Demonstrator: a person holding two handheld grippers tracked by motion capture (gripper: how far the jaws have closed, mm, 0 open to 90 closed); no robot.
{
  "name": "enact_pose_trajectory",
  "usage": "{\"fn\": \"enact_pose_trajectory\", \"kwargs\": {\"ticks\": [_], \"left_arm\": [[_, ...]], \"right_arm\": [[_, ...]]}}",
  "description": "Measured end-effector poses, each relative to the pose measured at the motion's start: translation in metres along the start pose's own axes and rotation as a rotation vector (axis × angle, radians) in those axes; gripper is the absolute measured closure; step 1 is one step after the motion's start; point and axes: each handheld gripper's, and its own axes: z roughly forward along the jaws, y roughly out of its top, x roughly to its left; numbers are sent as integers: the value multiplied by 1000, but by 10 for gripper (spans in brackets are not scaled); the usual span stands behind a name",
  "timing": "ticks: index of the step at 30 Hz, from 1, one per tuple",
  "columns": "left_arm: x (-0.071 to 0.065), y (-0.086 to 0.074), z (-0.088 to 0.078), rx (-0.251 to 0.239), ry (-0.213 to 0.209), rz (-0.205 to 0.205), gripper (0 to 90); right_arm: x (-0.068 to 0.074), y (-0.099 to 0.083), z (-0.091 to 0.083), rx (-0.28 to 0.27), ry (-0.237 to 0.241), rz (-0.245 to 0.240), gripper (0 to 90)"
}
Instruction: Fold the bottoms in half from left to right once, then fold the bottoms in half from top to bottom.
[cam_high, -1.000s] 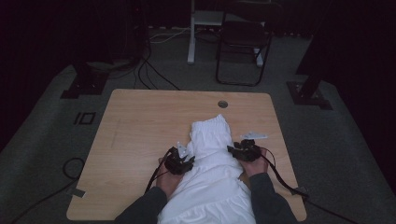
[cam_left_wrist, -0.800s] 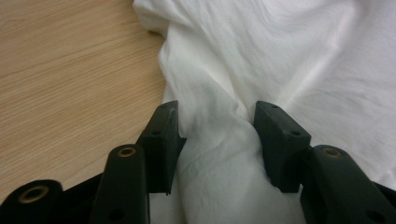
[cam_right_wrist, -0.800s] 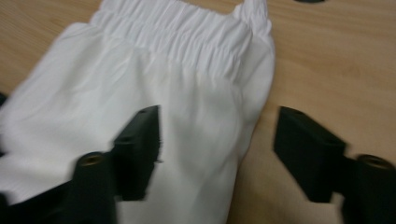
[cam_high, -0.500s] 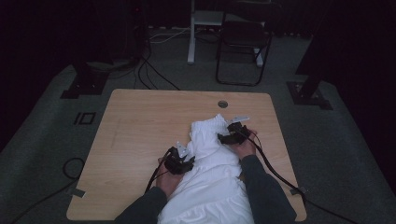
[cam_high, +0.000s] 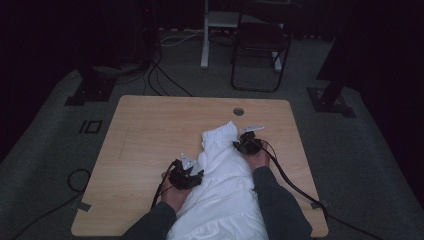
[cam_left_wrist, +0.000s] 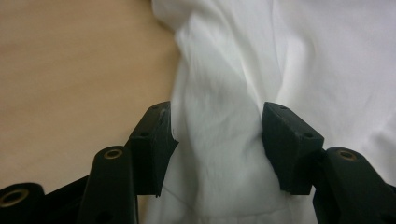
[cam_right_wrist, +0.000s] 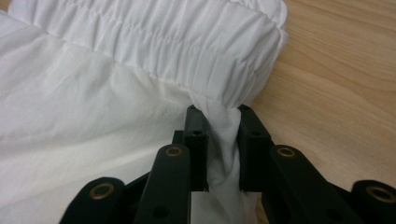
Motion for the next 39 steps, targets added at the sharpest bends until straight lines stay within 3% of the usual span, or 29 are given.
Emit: {"fn": "enact_pose_trajectory", "kwargs": {"ticks": [3,6,8,9,11,15,21,25,30,32,35,36,39], "left_arm": [[9,35,-9,-49,-28,21,405],[14,62,-3,-69,-23,77,380],[16,69,2,-64,-30,70,375],[21,80,13,-60,-50,42,375],[21,86,26,-54,-77,25,356],[18,87,55,2,-107,12,289],[21,79,87,105,-62,-14,206],[28,78,93,121,-45,-41,185],[30,80,97,122,7,-37,168],[33,80,97,118,6,-31,172],[36,82,96,129,-3,-26,223],[36,82,96,129,-3,-26,280],[34,83,96,133,-18,6,346]], "right_arm": [[0,0,0,3,2,15,781],[0,0,0,1,5,24,783],[-1,0,0,0,5,30,783],[-1,0,0,0,6,32,783],[-1,0,0,-3,11,39,783],[-3,-2,0,-13,20,53,784],[-4,-2,0,-17,28,66,786],[-5,-3,0,-21,29,67,786],[-4,-2,0,-20,27,71,785],[-3,-3,0,-21,21,69,782],[-2,-3,0,-23,15,63,776],[-2,-3,0,-22,17,63,765],[-1,2,1,5,39,75,670]]}}
